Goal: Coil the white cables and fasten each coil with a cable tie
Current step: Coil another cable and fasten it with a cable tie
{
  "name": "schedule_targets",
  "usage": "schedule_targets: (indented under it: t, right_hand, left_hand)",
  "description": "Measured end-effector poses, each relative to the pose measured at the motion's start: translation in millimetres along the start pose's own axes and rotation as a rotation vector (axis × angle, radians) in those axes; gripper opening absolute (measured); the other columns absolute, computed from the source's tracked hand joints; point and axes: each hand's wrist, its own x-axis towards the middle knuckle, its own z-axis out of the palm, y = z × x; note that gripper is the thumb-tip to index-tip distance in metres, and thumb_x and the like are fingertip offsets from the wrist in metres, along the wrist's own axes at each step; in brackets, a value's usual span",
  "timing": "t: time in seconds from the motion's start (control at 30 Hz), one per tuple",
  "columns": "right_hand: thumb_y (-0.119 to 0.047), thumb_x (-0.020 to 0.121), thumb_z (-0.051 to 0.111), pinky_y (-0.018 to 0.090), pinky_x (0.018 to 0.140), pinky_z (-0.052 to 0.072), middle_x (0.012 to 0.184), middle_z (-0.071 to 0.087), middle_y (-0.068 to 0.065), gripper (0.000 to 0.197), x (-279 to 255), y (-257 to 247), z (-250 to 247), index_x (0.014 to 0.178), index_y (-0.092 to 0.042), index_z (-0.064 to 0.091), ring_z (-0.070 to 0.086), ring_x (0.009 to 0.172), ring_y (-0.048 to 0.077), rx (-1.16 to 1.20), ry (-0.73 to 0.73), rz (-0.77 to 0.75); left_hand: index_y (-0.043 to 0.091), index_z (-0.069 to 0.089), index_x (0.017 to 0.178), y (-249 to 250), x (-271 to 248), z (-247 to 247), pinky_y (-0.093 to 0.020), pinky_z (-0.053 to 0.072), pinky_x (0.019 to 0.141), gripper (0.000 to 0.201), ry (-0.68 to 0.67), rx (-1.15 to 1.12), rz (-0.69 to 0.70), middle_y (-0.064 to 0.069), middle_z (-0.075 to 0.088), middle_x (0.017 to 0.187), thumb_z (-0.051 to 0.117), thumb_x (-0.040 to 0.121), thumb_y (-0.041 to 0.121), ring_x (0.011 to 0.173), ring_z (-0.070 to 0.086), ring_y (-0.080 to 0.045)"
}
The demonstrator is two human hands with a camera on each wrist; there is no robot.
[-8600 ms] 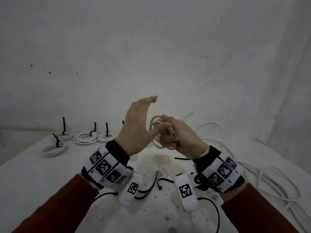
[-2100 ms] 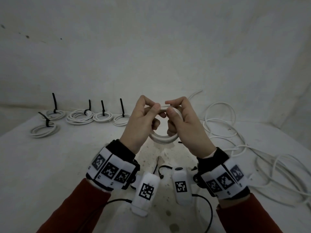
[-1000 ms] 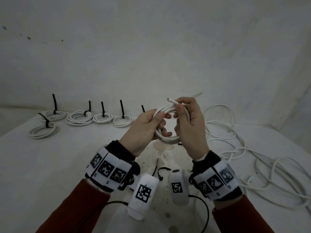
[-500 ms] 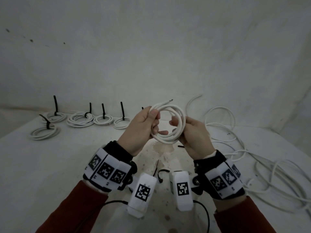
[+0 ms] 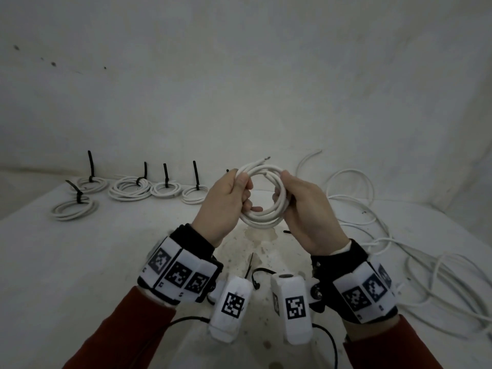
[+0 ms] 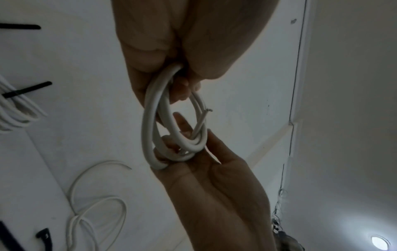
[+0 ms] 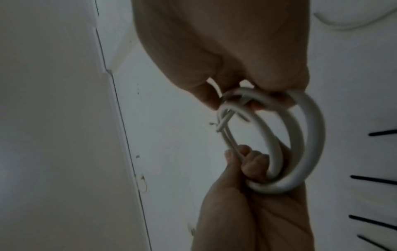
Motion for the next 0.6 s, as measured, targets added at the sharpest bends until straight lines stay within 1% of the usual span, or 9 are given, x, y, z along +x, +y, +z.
schedule_targets:
  t: [0.07, 0.13, 0.27, 0.33, 0.4, 0.47, 0.5, 0.57, 0.6]
  right_hand:
    - [-0.011, 0.099, 0.048, 0.018, 0.061, 0.048, 0.062, 0.066, -0.004, 0.022, 2.4, 2.5, -4.8, 0.092, -0.003, 0.068, 0.059, 0.058, 0.005, -0.134, 0.060, -0.098]
    - [-0.010, 0.096, 0.053, 0.021, 0.064, 0.051, 0.068, 0.069, 0.001, 0.019, 3.6, 4.1, -8.6, 0.100, 0.000, 0.069, 0.062, 0.063, 0.010, -0.134, 0.079, -0.115]
    - [-0.011, 0.089, 0.061, 0.022, 0.067, 0.054, 0.077, 0.072, 0.005, 0.018, 1.9, -0.7, -8.7, 0.102, -0.002, 0.069, 0.065, 0.068, 0.012, -0.046, -0.005, -0.004]
    - [-0.010, 0.080, 0.070, 0.025, 0.073, 0.052, 0.085, 0.072, 0.002, 0.032, 0.3, -3.0, -9.8, 0.112, -0.007, 0.066, 0.066, 0.073, 0.010, -0.087, -0.066, 0.054]
    - [0.001, 0.075, 0.071, 0.025, 0.070, 0.053, 0.086, 0.073, 0.003, 0.043, -0.3, -3.1, -9.9, 0.117, -0.005, 0.061, 0.067, 0.072, 0.010, -0.082, -0.066, 0.070]
    - [0.012, 0.076, 0.068, 0.024, 0.065, 0.055, 0.086, 0.073, 0.010, 0.043, -1.1, -1.2, -8.2, 0.116, 0.001, 0.059, 0.069, 0.068, 0.014, -0.026, 0.011, 0.035]
    - [0.013, 0.076, 0.068, 0.025, 0.066, 0.056, 0.088, 0.072, 0.013, 0.043, -1.2, -0.8, -7.6, 0.116, 0.002, 0.058, 0.069, 0.069, 0.017, -0.017, 0.067, 0.011]
    - [0.011, 0.075, 0.071, 0.030, 0.072, 0.059, 0.096, 0.071, 0.018, 0.046, -0.8, -0.4, -8.4, 0.117, 0.000, 0.055, 0.069, 0.080, 0.025, -0.013, 0.160, -0.033]
    - [0.010, 0.075, 0.071, 0.033, 0.077, 0.058, 0.099, 0.070, 0.020, 0.047, -0.4, 0.3, -8.1, 0.117, -0.002, 0.053, 0.069, 0.087, 0.030, -0.007, 0.180, -0.048]
  left_hand:
    - [0.008, 0.049, 0.081, -0.7, 1.9, -1.8, -0.023, 0.053, 0.058, 0.028, -0.043, -0.017, -0.030, 0.003, 0.037, 0.057, 0.033, 0.102, 0.019, 0.046, 0.043, -0.007]
    - [0.007, 0.050, 0.083, -1.3, 3.3, -5.2, -0.027, 0.055, 0.061, 0.027, -0.056, -0.008, -0.036, 0.003, 0.039, 0.058, 0.034, 0.102, 0.019, 0.049, 0.046, -0.010]
    - [0.006, 0.048, 0.084, -1.7, 1.8, -4.9, -0.018, 0.048, 0.050, 0.027, 0.002, -0.041, -0.044, 0.000, 0.040, 0.060, 0.034, 0.102, 0.019, 0.050, 0.046, -0.012]
    - [0.006, 0.047, 0.084, -2.2, 1.6, -4.7, -0.015, 0.045, 0.045, 0.027, 0.018, -0.050, -0.050, -0.002, 0.039, 0.061, 0.033, 0.103, 0.019, 0.048, 0.046, -0.011]
    - [0.006, 0.047, 0.083, -3.1, 2.3, -5.9, -0.014, 0.045, 0.047, 0.027, 0.028, -0.009, -0.023, -0.002, 0.040, 0.062, 0.033, 0.103, 0.019, 0.047, 0.048, -0.009]
    - [0.006, 0.048, 0.085, -3.7, 2.4, -6.6, -0.017, 0.047, 0.051, 0.027, 0.016, 0.051, 0.008, -0.001, 0.041, 0.062, 0.033, 0.103, 0.019, 0.048, 0.050, -0.008]
    - [0.006, 0.048, 0.086, -3.5, 2.1, -6.7, -0.021, 0.049, 0.054, 0.027, -0.001, 0.076, 0.015, 0.000, 0.043, 0.061, 0.033, 0.103, 0.019, 0.049, 0.051, -0.008]
    - [0.009, 0.048, 0.086, -3.2, 2.6, -7.0, -0.037, 0.051, 0.065, 0.027, -0.056, 0.093, 0.018, 0.005, 0.046, 0.059, 0.032, 0.103, 0.021, 0.054, 0.055, -0.010]
    - [0.010, 0.048, 0.085, -2.7, 2.5, -7.8, -0.046, 0.049, 0.071, 0.027, -0.083, 0.092, 0.018, 0.007, 0.047, 0.058, 0.031, 0.103, 0.022, 0.056, 0.055, -0.012]
